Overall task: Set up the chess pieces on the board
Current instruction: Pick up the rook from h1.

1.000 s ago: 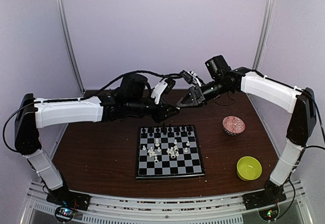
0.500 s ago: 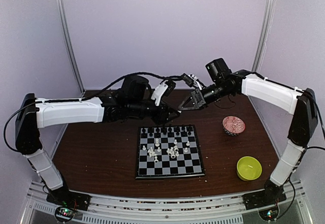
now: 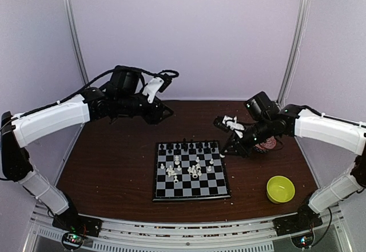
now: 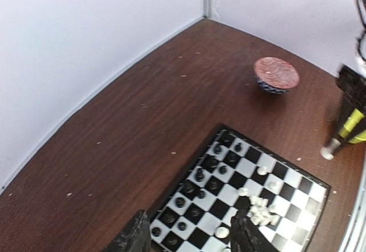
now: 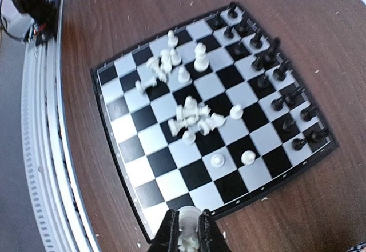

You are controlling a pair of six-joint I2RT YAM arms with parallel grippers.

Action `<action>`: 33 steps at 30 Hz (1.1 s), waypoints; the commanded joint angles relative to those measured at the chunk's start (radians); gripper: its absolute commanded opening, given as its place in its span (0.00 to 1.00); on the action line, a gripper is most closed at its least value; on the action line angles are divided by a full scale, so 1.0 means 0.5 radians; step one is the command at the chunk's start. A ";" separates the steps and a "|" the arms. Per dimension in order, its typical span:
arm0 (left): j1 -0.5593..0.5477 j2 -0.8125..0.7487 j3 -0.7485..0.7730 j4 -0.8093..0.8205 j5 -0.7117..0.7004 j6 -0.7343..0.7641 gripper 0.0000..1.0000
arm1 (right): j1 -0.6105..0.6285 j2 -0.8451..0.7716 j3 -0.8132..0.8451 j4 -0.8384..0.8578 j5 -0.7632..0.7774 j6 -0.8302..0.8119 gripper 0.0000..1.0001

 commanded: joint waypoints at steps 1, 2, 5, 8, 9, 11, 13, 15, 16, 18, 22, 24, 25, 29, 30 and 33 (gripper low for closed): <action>0.200 0.130 -0.006 0.023 -0.072 0.067 0.48 | 0.199 -0.055 -0.242 0.118 0.317 -0.328 0.04; 0.232 0.160 -0.012 0.037 -0.038 0.054 0.47 | 0.238 -0.061 -0.285 0.129 0.347 -0.362 0.04; 0.256 0.215 0.029 -0.010 -0.008 0.047 0.45 | 0.345 -0.053 -0.400 0.175 0.417 -0.425 0.04; 0.256 0.214 0.014 -0.023 -0.045 0.055 0.45 | 0.425 -0.024 -0.485 0.246 0.462 -0.451 0.04; 0.257 0.212 0.005 -0.028 -0.062 0.060 0.45 | 0.446 -0.008 -0.502 0.264 0.473 -0.458 0.04; 0.257 0.209 -0.006 -0.036 -0.072 0.066 0.45 | 0.485 0.024 -0.523 0.289 0.496 -0.469 0.04; 0.256 0.208 -0.010 -0.036 -0.067 0.064 0.45 | 0.513 0.054 -0.535 0.304 0.513 -0.484 0.04; 0.255 0.207 -0.010 -0.036 -0.053 0.064 0.45 | 0.527 0.089 -0.535 0.310 0.521 -0.487 0.04; 0.257 0.207 -0.010 -0.036 -0.045 0.063 0.44 | 0.531 0.101 -0.531 0.311 0.521 -0.487 0.04; 0.257 0.205 -0.007 -0.039 -0.043 0.062 0.44 | 0.535 0.130 -0.525 0.312 0.523 -0.491 0.04; 0.257 0.208 -0.004 -0.045 -0.041 0.066 0.44 | 0.543 0.194 -0.493 0.278 0.539 -0.504 0.05; 0.256 0.207 -0.004 -0.046 -0.025 0.062 0.44 | 0.544 0.229 -0.478 0.260 0.549 -0.518 0.05; 0.255 0.206 -0.001 -0.046 -0.013 0.062 0.44 | 0.544 0.239 -0.480 0.255 0.554 -0.524 0.06; 0.255 0.204 0.008 -0.049 0.018 0.058 0.44 | 0.547 0.267 -0.463 0.242 0.559 -0.522 0.06; 0.256 0.204 0.009 -0.049 0.022 0.060 0.44 | 0.546 0.273 -0.462 0.239 0.561 -0.521 0.07; 0.255 0.204 0.009 -0.052 0.031 0.059 0.44 | 0.548 0.289 -0.450 0.229 0.561 -0.521 0.08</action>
